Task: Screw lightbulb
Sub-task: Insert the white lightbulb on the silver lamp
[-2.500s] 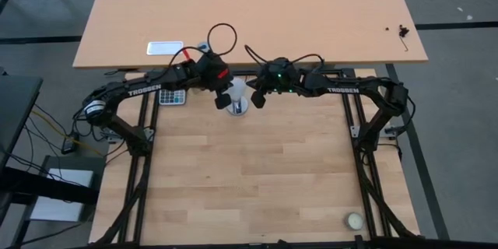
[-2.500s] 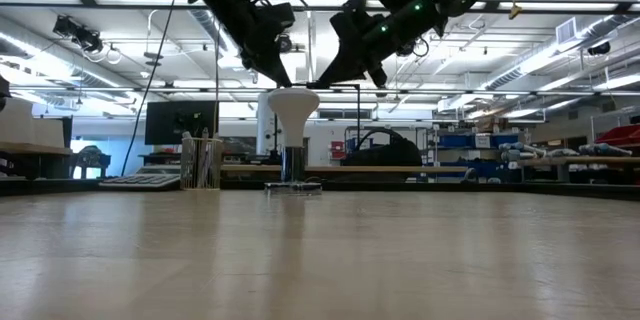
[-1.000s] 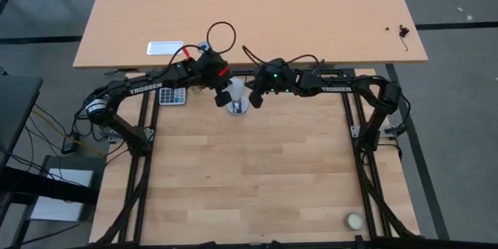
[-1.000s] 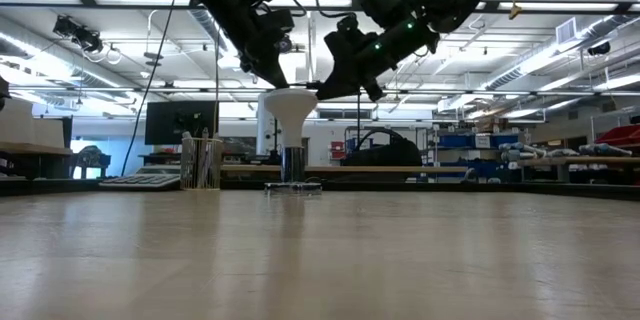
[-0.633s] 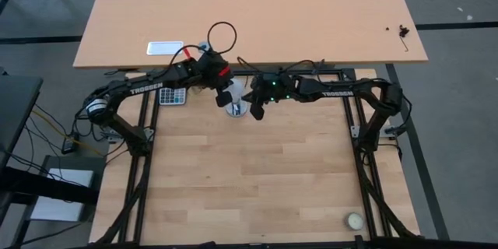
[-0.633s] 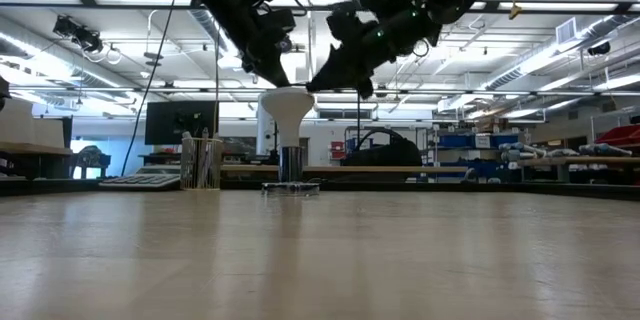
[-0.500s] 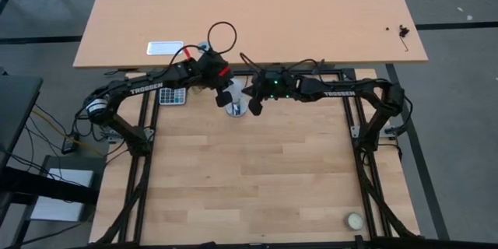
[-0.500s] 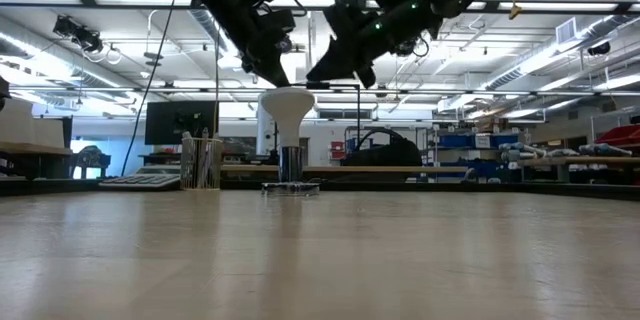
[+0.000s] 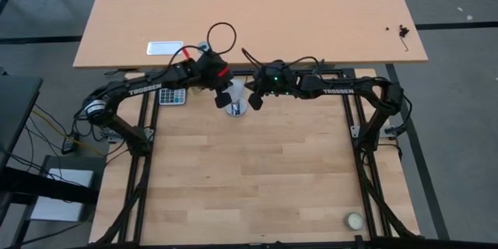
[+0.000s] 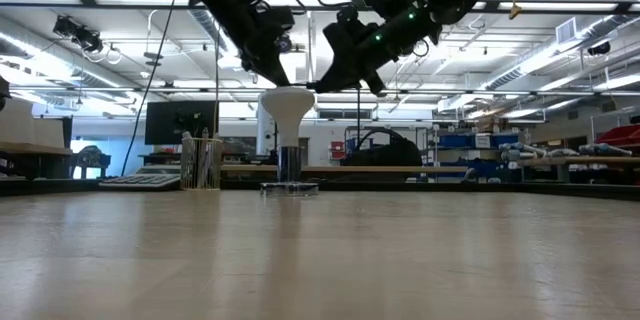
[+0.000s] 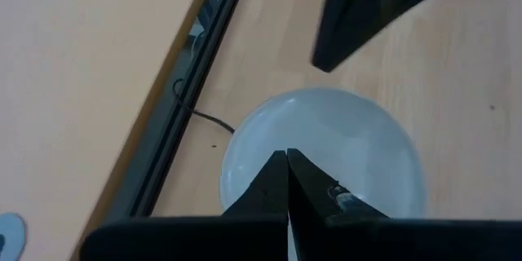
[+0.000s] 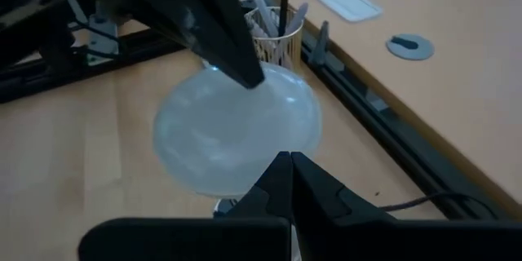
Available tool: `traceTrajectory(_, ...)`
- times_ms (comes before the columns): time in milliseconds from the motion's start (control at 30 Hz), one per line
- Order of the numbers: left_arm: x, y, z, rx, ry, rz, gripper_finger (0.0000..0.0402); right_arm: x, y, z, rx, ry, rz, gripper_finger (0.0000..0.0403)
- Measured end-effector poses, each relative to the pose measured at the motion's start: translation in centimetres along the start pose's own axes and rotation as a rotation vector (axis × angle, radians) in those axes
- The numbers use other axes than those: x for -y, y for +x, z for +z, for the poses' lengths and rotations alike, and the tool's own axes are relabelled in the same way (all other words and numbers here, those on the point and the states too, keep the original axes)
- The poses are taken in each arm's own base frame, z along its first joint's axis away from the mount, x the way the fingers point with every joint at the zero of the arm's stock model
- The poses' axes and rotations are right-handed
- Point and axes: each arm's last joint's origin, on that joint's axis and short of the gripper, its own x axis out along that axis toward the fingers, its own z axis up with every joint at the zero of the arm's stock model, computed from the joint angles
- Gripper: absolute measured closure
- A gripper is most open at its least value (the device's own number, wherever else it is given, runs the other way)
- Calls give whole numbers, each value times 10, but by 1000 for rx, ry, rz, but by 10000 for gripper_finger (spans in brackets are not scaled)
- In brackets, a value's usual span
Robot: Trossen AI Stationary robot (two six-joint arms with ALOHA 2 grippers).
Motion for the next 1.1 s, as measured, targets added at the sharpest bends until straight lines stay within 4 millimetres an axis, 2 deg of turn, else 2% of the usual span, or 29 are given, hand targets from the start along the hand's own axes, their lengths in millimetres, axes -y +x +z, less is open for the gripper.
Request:
traceTrajectory(400, 5, -8, 0, -1, 10, -44, 402, 0, 0, 0, 3, -4, 5, 392)
traceTrajectory(1100, 6, 0, -10, -14, -2, -25, 402, 8, 0, 0, -7, 2, -1, 392)
